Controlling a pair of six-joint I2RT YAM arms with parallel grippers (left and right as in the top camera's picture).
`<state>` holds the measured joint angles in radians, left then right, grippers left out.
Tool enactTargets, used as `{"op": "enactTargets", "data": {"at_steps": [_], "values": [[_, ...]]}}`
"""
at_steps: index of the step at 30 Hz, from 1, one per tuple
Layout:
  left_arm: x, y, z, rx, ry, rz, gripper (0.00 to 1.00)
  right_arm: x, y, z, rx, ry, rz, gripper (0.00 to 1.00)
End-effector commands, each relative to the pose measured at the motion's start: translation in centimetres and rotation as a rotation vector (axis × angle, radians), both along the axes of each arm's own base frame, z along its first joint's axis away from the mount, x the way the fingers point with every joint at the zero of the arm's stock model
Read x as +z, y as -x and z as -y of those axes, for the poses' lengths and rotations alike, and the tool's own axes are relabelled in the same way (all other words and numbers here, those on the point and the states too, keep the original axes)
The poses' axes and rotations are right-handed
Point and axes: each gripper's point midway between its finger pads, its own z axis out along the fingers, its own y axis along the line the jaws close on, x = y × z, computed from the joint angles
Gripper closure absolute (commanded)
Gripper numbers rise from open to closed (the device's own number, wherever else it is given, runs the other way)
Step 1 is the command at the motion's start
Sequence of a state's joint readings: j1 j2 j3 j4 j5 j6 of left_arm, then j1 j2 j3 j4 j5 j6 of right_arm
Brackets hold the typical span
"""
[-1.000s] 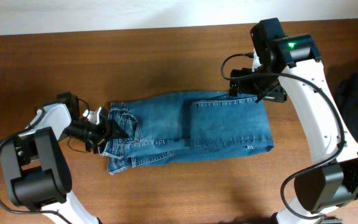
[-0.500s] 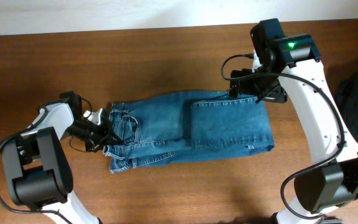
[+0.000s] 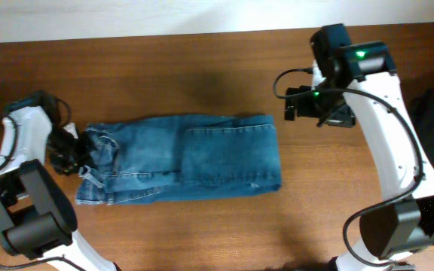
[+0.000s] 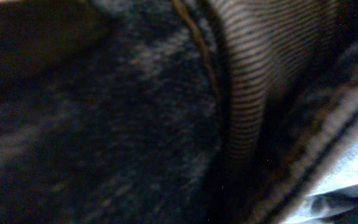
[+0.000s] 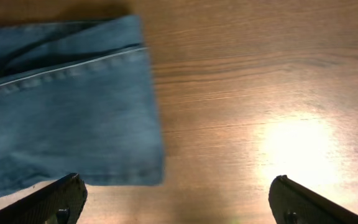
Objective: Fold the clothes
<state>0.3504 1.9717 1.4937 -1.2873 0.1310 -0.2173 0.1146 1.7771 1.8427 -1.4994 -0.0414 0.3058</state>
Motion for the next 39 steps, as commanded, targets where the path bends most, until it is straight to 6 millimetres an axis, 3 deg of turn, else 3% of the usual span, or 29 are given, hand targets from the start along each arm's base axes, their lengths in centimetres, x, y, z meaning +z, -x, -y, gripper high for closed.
{"op": "enactTargets", "data": {"at_steps": [1,5,8,20,31,39], "values": [[2.2,-0.7,-3.2,0.082,-0.078,0.023,0.99,2.3,0.6,2.8,-0.064,0.016,0.063,0.01],[4.3,-1.4,-3.8,0.075,-0.107,0.041,0.99,3.2,1.1,4.8,-0.117,0.018,0.084,0.01],[5.8,-2.1,-3.1,0.051,-0.113,0.058,0.99,3.8,1.5,5.9,-0.143,0.021,0.101,0.01],[8.3,-3.9,1.6,-0.098,-0.128,0.084,0.99,3.9,1.8,6.1,-0.135,0.024,0.096,0.01],[13.3,-6.1,7.9,-0.220,-0.143,0.197,0.99,3.8,2.1,6.7,-0.138,0.062,0.081,0.01],[13.7,-6.1,13.3,-0.327,-0.140,0.215,0.99,3.8,2.1,6.6,-0.137,0.058,0.082,0.01]]}}
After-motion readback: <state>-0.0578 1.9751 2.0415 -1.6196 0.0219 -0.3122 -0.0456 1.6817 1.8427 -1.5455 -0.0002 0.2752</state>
